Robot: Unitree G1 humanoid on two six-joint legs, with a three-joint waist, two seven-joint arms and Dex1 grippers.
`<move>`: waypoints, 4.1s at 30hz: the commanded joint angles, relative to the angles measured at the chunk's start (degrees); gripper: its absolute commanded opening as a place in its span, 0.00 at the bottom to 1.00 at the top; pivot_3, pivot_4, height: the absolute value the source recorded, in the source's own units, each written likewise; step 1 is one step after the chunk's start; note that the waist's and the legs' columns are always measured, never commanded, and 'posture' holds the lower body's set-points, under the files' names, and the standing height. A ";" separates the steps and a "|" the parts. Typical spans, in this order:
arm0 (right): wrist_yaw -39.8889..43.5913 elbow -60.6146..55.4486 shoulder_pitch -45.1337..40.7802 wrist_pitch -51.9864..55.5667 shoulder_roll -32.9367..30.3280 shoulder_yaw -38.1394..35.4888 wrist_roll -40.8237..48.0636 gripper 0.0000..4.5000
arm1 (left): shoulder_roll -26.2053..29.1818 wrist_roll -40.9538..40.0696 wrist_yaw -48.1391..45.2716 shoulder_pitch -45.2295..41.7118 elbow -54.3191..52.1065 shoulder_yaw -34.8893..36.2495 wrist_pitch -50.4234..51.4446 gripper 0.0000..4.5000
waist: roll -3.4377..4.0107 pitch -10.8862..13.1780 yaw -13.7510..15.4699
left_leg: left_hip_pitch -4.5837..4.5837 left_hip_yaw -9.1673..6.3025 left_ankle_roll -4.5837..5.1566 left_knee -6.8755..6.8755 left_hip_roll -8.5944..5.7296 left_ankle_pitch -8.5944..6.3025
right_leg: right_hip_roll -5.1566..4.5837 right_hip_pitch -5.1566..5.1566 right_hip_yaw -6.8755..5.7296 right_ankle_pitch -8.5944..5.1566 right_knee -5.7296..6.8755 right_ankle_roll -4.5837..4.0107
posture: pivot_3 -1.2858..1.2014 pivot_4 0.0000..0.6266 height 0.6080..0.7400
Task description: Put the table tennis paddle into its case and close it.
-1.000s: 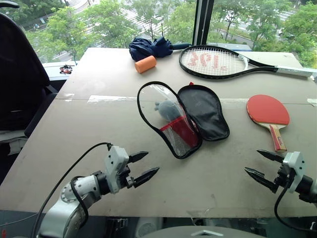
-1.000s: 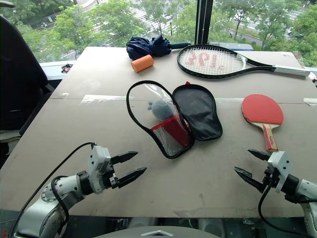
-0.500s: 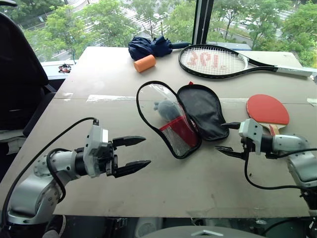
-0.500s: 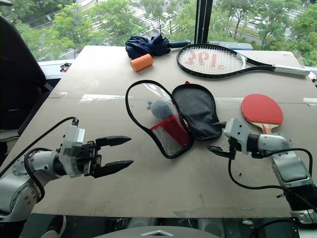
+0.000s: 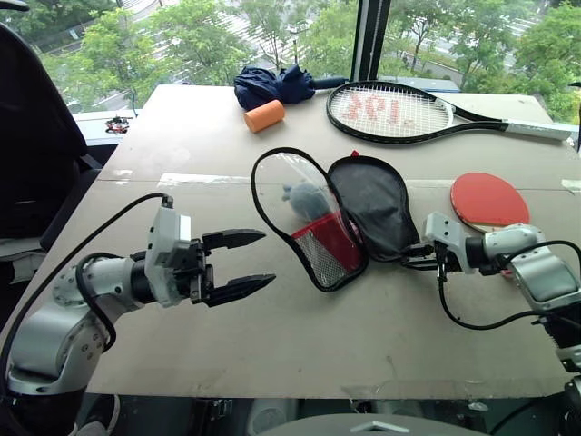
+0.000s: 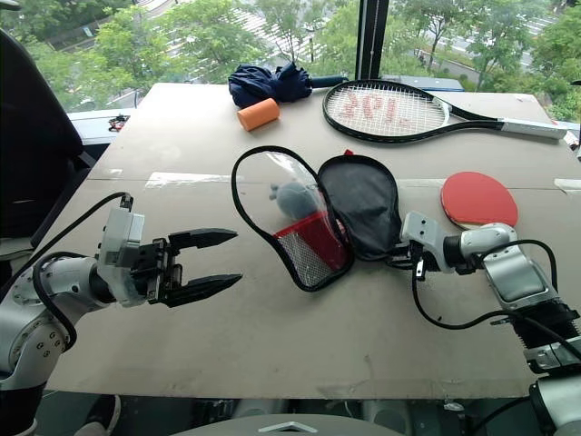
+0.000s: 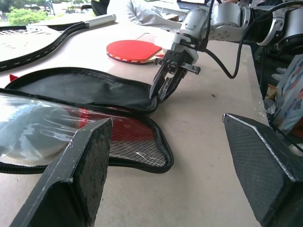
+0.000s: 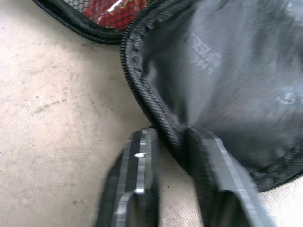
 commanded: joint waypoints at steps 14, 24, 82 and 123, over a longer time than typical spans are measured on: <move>-2.54 -30.40 16.32 15.65 -4.90 -2.13 7.20 0.02 | -0.02 -3.23 0.83 -0.76 -5.61 -0.69 2.67 0.84 | -0.05 0.00 0.24 | -0.02 -0.06 0.00 0.01 0.02 0.00 | -0.02 0.01 -0.05 -0.01 0.00 0.01 | 0.52 0.24 1.00; -13.38 -33.64 19.66 17.53 -1.30 -16.55 12.25 0.74 | 1.45 -1.02 1.94 -4.77 -2.75 -2.47 5.13 0.84 | -0.09 0.04 0.38 | -0.09 -0.14 0.00 0.02 -0.01 0.00 | 0.03 -0.01 -0.12 -0.01 -0.01 0.02 | 0.52 0.24 1.00; -54.85 -52.14 13.72 72.84 26.48 -34.45 32.42 0.23 | 9.69 3.74 1.07 -22.40 6.34 -1.43 9.67 0.84 | -0.16 0.17 -1.00 | -0.10 -0.44 -0.01 -0.08 0.12 0.01 | 0.42 -0.08 -0.10 0.00 0.04 0.02 | 0.52 0.24 1.00; -64.86 -48.53 20.25 68.47 23.89 -29.03 29.93 0.23 | 8.46 4.86 1.27 -22.81 6.04 -2.87 9.38 0.84 | 0.01 0.26 -1.17 | -0.11 -0.41 -0.02 -0.19 0.04 0.01 | 0.36 -0.24 -0.02 -0.02 0.03 0.01 | 0.52 0.24 1.00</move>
